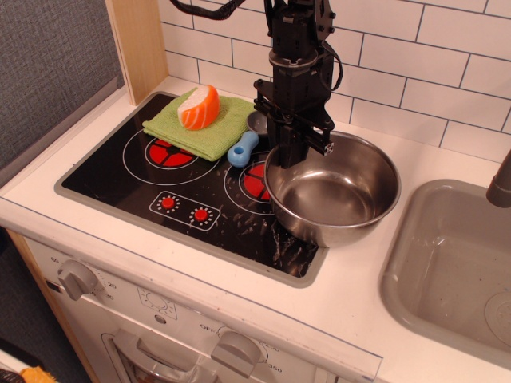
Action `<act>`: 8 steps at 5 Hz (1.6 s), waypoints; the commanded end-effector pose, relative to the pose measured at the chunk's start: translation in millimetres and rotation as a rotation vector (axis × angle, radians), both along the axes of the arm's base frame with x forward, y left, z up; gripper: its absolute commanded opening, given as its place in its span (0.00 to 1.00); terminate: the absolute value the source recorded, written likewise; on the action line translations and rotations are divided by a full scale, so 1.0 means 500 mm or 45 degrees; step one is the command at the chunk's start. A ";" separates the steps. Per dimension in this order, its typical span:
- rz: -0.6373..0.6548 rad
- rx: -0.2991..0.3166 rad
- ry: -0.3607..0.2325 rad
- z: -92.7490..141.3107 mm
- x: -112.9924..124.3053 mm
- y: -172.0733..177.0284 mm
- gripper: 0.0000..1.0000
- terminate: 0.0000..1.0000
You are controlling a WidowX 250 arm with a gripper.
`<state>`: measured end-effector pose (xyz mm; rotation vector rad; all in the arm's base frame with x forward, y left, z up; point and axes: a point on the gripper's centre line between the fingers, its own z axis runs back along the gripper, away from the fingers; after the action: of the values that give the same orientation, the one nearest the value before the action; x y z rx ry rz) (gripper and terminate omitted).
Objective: Place the silver pot underneath the green rag on the left side of the stove.
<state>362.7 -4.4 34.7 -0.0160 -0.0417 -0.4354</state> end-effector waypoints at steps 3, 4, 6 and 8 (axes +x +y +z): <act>0.114 -0.032 -0.257 0.136 -0.083 0.097 0.00 0.00; 0.253 -0.012 -0.249 0.132 -0.133 0.188 0.00 0.00; 0.544 0.033 -0.147 0.088 -0.199 0.344 0.00 0.00; 0.616 0.050 -0.094 0.059 -0.189 0.395 0.00 0.00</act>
<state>275.9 190.9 46.2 0.0187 -0.0653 0.0408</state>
